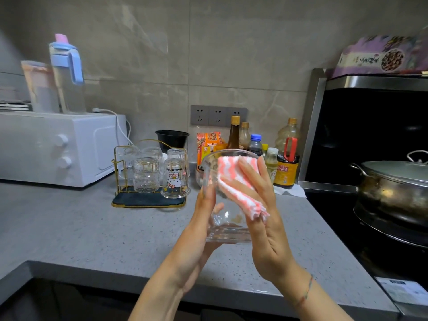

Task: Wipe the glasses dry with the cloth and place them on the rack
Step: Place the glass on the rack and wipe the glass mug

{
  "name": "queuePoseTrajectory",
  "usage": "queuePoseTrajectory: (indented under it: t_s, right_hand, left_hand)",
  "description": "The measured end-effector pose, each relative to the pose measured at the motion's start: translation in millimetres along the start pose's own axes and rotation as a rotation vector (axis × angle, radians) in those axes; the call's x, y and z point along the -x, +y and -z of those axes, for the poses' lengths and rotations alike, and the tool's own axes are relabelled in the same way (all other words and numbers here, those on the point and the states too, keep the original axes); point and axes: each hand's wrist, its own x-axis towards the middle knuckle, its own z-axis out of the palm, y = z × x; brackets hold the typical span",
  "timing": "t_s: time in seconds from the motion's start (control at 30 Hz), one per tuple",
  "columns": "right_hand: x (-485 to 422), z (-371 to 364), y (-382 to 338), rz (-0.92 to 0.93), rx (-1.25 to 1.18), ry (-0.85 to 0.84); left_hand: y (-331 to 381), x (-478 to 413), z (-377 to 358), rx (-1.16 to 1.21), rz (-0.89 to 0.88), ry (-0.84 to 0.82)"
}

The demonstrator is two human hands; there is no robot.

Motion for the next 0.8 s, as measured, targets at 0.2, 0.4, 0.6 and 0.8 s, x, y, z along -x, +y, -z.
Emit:
queuePoseTrajectory:
  t_s: [0.2, 0.4, 0.6, 0.8]
  right_hand:
    - [-2.1, -0.9, 1.2, 0.065, 0.090, -0.062]
    - [25.0, -2.6, 6.3, 0.051, 0.027, -0.105]
    - [14.1, 1.8, 8.9, 0.108, 0.191, -0.137]
    - [-21.4, 16.4, 6.0, -0.043, 0.110, -0.065]
  left_hand:
    - [4.0, -2.0, -15.3, 0.108, -0.063, 0.072]
    - [8.5, -5.4, -7.3, 0.111, -0.088, 0.159]
    - [6.3, -2.7, -6.9, 0.087, -0.013, 0.083]
    - [-2.1, -1.2, -10.8, 0.165, 0.008, 0.049]
